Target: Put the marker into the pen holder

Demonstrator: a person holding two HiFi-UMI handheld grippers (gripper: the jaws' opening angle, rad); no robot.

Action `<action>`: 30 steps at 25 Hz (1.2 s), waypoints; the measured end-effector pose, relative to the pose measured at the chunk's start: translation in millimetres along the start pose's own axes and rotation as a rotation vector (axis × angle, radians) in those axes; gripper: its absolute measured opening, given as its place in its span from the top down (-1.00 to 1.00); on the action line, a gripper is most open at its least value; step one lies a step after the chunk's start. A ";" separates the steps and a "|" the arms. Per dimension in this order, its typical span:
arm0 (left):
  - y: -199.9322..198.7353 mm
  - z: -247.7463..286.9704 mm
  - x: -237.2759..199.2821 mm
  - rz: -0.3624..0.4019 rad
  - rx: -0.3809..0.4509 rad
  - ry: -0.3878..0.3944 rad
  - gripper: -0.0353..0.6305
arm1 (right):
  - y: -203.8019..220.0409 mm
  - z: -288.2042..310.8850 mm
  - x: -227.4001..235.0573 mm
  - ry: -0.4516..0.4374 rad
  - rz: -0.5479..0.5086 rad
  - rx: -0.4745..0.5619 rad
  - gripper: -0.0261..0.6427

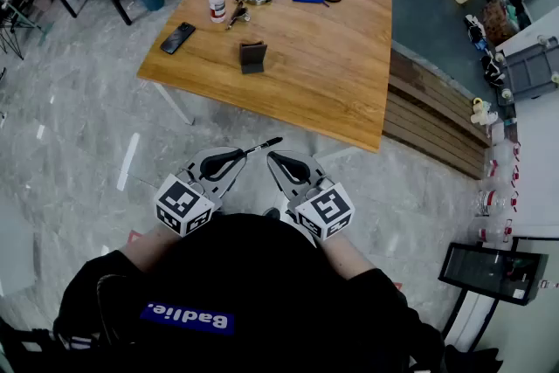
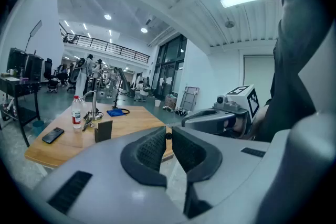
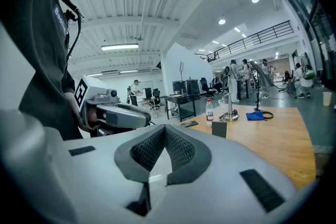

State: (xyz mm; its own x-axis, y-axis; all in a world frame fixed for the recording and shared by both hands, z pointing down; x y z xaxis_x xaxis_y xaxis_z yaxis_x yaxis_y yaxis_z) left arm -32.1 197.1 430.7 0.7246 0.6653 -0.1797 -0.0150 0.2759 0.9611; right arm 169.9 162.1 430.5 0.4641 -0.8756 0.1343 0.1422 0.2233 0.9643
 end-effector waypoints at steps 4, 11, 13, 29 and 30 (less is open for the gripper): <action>0.6 6.1 0.0 0.000 -0.004 -0.004 0.76 | 2.2 -1.3 6.6 -0.005 0.003 -0.002 0.90; 0.6 17.9 6.4 -0.007 -0.004 -0.024 0.76 | 5.0 -7.1 18.2 -0.030 0.006 0.010 0.90; 1.0 22.0 11.2 -0.007 -0.005 -0.036 0.76 | 6.1 -12.6 22.5 -0.040 0.008 0.021 0.90; -30.1 44.4 -42.8 0.122 0.028 -0.162 0.76 | 5.5 3.6 65.6 -0.075 0.006 0.003 0.90; -32.8 46.3 -54.7 0.128 0.029 -0.161 0.76 | 3.7 10.7 69.4 -0.069 0.006 -0.002 0.90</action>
State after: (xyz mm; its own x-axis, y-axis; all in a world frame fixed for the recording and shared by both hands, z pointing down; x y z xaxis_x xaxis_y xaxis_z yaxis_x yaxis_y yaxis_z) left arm -39.4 119.5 418.7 0.8186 0.5740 -0.0217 -0.0963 0.1744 0.9799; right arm 193.3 97.6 445.9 0.4035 -0.9017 0.1556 0.1410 0.2293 0.9631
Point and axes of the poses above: the fingertips, and each gripper's own axes: z forward along the fingers, x to its right, y out of its underside, the point moved 10 cm from there along -z, backward along the fingers, and after that the axes turned 1 degree about x, right-handed, at the moved point
